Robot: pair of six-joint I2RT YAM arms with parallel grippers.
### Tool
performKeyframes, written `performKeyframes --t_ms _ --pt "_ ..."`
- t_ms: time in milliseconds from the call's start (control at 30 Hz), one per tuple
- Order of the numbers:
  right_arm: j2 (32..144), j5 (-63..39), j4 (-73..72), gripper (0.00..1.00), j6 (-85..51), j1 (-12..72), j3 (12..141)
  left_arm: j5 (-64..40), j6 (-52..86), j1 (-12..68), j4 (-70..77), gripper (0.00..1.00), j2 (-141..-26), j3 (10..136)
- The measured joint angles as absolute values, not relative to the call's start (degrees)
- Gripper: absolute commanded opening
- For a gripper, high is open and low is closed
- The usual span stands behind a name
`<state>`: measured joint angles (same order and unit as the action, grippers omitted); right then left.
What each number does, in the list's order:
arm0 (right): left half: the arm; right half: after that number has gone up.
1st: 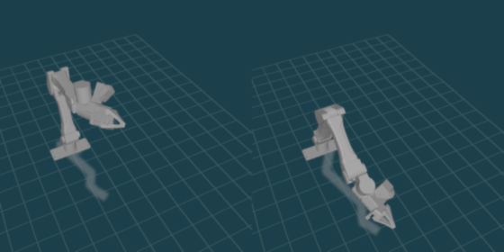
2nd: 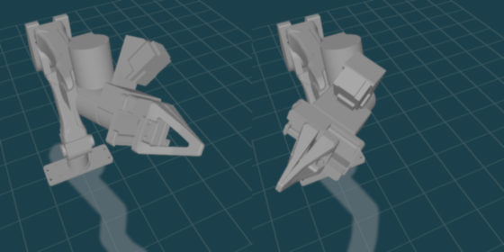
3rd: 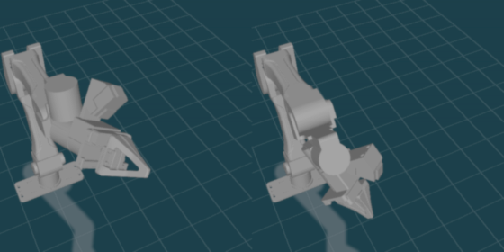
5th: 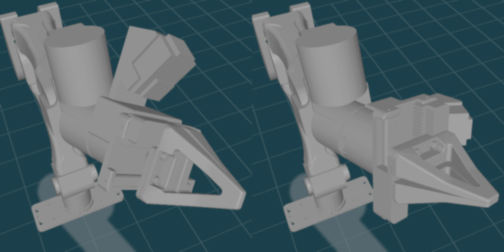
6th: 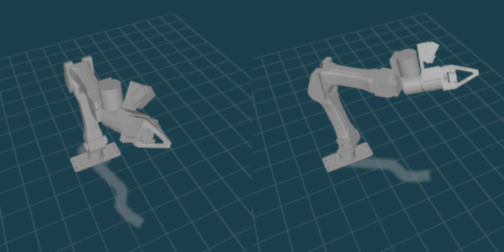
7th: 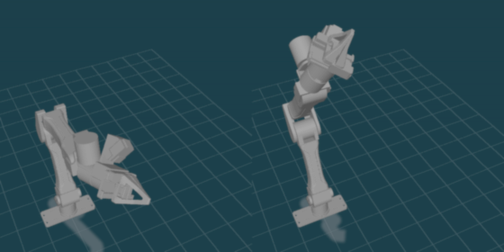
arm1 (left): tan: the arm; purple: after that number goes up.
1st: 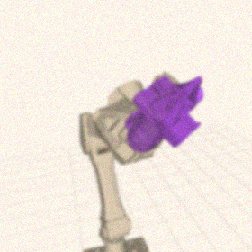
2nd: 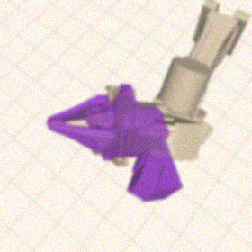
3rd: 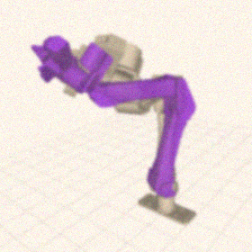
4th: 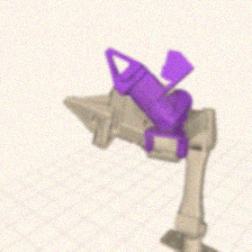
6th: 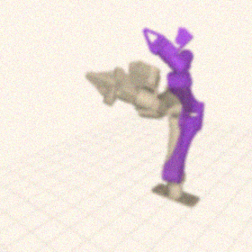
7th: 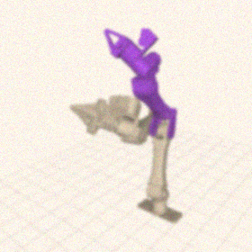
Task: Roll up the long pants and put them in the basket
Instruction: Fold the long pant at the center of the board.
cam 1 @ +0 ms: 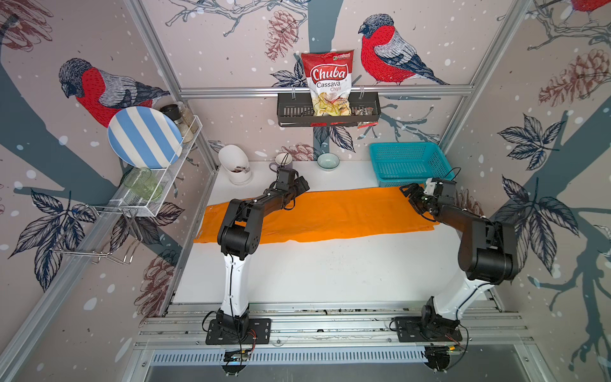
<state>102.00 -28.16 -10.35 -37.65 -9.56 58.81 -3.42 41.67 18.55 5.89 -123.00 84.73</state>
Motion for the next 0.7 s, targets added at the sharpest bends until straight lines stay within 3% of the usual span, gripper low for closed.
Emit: performKeyframes --t_ms 233,400,700 --pt "99.11 -19.07 -3.27 0.87 -32.49 -8.88 58.78 -1.43 37.45 23.35 3.33 0.85 -119.04 81.87" --pt "97.21 -9.02 2.07 1.0 -28.27 -10.61 57.6 -1.61 36.14 25.41 2.28 0.84 -117.38 76.4" --pt "97.84 -2.42 7.05 1.0 -25.28 -13.34 58.76 -1.48 34.92 25.78 2.22 0.85 -112.64 71.5"
